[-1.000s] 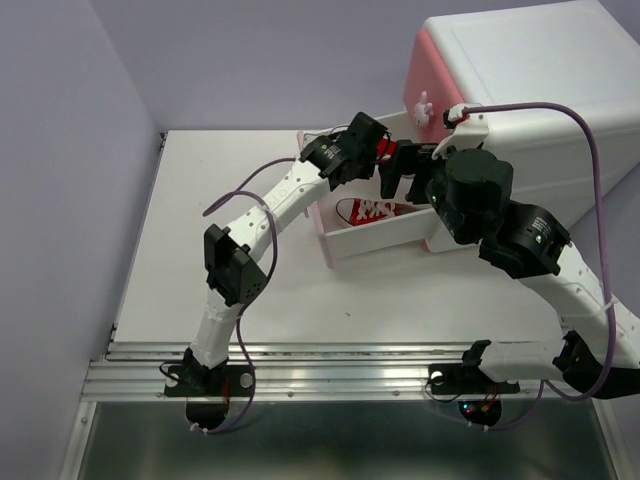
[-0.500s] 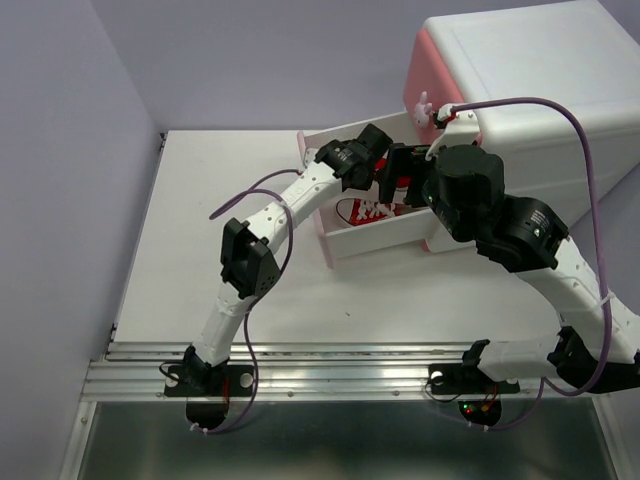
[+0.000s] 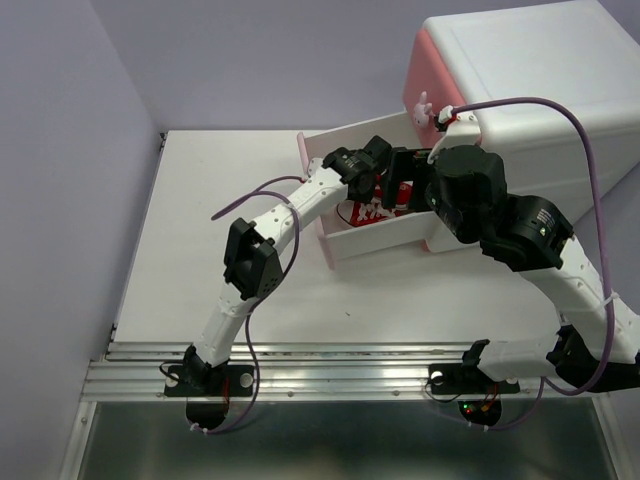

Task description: Place and organize the shoes in the shoe cabinet

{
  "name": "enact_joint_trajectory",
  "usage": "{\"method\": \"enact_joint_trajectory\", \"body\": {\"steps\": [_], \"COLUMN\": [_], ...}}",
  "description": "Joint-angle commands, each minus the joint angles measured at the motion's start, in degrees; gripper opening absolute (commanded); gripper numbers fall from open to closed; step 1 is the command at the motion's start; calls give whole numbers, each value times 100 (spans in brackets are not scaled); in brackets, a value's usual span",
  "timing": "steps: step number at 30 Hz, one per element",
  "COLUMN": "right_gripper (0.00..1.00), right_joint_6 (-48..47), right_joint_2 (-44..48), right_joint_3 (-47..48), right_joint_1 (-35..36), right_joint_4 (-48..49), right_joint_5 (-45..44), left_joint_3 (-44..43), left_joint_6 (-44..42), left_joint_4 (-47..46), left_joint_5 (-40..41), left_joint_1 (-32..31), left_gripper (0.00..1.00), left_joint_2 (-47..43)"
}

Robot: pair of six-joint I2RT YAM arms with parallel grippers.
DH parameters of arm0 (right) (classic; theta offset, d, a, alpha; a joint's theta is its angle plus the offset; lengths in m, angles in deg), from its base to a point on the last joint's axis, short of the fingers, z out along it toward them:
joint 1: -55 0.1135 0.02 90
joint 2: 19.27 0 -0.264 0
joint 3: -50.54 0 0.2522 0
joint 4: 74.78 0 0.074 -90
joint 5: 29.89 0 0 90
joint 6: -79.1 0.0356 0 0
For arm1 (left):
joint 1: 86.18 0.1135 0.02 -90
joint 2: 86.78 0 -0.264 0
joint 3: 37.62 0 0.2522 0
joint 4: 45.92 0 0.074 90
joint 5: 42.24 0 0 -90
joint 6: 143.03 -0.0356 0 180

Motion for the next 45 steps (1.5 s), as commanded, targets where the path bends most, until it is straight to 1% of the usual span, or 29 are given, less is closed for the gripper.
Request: {"method": "enact_joint_trajectory", "body": {"steps": [1,2,3,4,5,6,9,14,18,24,28,32,37,40,43,45], "right_gripper": [100,100,100,100,100,100,100,100,100,100,100,100,100,100,100,100], "right_joint_6": [98,125,142,169,186,186,169,257,257,151,186,292,362,450,503,494], "right_joint_2": [42,59,86,129,139,139,104,156,156,112,183,227,235,244,244,244], "right_joint_3": [233,189,93,48,4,12,74,48,-5,-14,-119,-172,-190,-181,-137,-128], "right_joint_1": [-6,-6,-6,-6,-6,-6,-6,-6,-6,-6,-6,-6,-6,-6,-6,-6], "right_joint_4": [-69,-52,-17,53,97,124,133,168,265,318,291,160,80,28,-25,1], "right_joint_5": [-40,-41,-32,-14,21,38,30,12,38,56,4,-49,-111,-137,-111,-85], "left_joint_3": [90,143,179,153,109,48,-32,126,83,82,275,557,-136,-120,-6,283], "left_joint_6": [3849,3779,3517,3401,3287,3225,3181,3137,2821,2478,2372,2328,2258,2363,2267,1978], "left_joint_4": [-402,-577,-1023,-1175,-1351,-1413,-1607,-1800,-2002,-2213,-2477,-2942,-2925,-3171,-3321,-3277], "left_joint_5": [-239,-266,-284,-388,-442,-477,-609,-522,-609,-696,-881,-680,-705,-724,-557,-407], "left_joint_1": [46,64,82,91,91,82,64,73,126,126,117,126,143,143,152,222], "left_gripper": [7,19,36,66,90,98,98,97,96,96,97,97,97,97,97,96], "left_joint_2": [-128,-102,-67,-40,30,65,48,-84,-102,205,329,346,996,1155,998,631]}}
